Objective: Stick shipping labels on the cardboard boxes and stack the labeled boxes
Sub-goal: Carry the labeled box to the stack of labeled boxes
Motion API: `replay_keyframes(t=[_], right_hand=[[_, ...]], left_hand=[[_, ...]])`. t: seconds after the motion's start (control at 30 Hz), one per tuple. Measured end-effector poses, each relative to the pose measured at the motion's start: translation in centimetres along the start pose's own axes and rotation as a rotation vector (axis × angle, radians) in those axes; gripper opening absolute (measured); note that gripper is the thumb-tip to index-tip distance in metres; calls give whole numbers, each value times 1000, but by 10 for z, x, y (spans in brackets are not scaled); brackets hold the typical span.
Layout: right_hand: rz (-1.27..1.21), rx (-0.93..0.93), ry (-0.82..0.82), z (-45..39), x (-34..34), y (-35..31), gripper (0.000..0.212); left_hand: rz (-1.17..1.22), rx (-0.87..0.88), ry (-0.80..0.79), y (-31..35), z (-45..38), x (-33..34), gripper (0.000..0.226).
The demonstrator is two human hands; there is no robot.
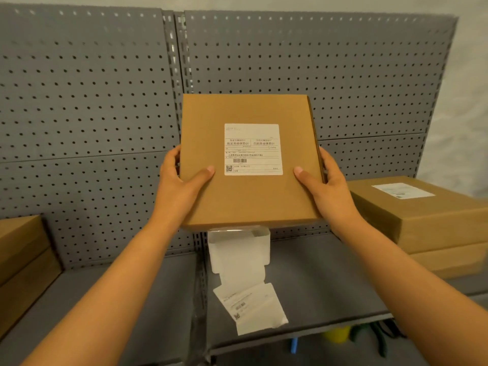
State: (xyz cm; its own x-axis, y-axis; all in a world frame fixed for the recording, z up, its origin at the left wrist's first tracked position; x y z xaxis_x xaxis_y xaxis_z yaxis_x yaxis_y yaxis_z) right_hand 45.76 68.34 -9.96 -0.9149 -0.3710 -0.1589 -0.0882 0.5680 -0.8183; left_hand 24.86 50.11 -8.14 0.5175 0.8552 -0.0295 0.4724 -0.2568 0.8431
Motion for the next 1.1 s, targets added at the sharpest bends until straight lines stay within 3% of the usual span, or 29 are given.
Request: replay_keyframes(t=[0.23, 0.4, 0.97, 1.1], right_hand=[[69, 2, 74, -26, -61, 23, 61], [67, 10, 109, -50, -108, 45, 64], [120, 84, -50, -106, -300, 113, 67], [75, 119, -102, -108, -325, 124, 58]], left_hand=[[7, 12, -51, 8, -4, 72, 71], [-28, 17, 11, 19, -2, 119, 72], [90, -141, 46, 43, 56, 320, 53], [90, -189, -2, 45, 65, 352, 49]])
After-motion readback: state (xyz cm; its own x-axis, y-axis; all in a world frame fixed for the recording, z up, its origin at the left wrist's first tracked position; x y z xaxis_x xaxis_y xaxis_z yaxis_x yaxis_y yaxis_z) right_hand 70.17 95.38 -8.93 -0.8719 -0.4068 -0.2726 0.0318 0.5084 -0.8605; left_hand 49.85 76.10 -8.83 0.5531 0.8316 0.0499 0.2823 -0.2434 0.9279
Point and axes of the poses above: each hand's wrist, its own z-axis away from the middle knuckle, its own x-axis out of the palm, y = z × x, the point moved 6 cm from there along -z, towards the middle knuckle, and after that the axes turned 6 degrees about z, right-handed, at the moved point
